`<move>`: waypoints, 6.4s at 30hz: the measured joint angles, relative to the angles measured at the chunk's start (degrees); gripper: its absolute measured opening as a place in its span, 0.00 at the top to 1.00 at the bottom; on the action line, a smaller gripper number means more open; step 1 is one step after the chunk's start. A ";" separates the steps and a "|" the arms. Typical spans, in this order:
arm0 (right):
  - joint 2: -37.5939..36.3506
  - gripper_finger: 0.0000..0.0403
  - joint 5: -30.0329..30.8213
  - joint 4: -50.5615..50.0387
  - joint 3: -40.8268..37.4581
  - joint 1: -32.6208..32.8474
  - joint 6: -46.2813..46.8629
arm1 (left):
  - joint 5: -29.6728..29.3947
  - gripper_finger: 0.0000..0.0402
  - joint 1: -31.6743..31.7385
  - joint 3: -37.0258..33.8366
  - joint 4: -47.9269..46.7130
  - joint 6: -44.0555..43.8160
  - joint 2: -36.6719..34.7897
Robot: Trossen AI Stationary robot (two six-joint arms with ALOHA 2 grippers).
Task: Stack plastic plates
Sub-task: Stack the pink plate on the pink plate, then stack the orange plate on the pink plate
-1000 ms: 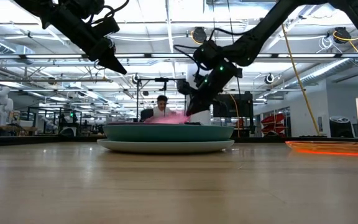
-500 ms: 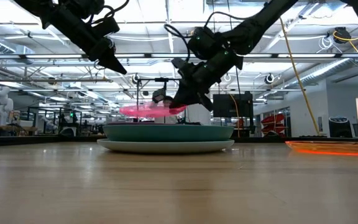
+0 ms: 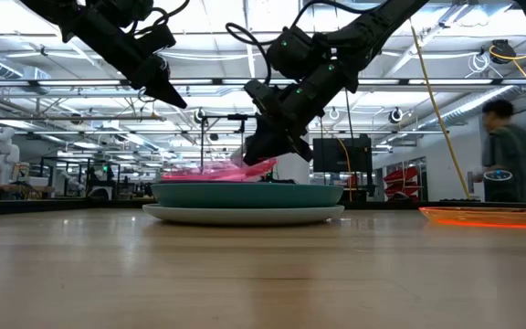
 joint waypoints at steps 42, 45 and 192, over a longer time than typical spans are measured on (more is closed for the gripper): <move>-12.20 0.70 -3.40 -29.72 0.77 8.89 27.09 | 0.00 0.63 0.00 0.00 0.37 -0.09 0.00; -11.39 0.70 -3.50 -39.92 4.40 10.30 28.90 | 0.00 0.63 0.00 0.00 0.39 -0.11 0.00; -9.99 1.00 23.72 -40.51 17.88 17.68 4.69 | -0.01 0.63 0.00 0.00 2.77 -1.15 0.00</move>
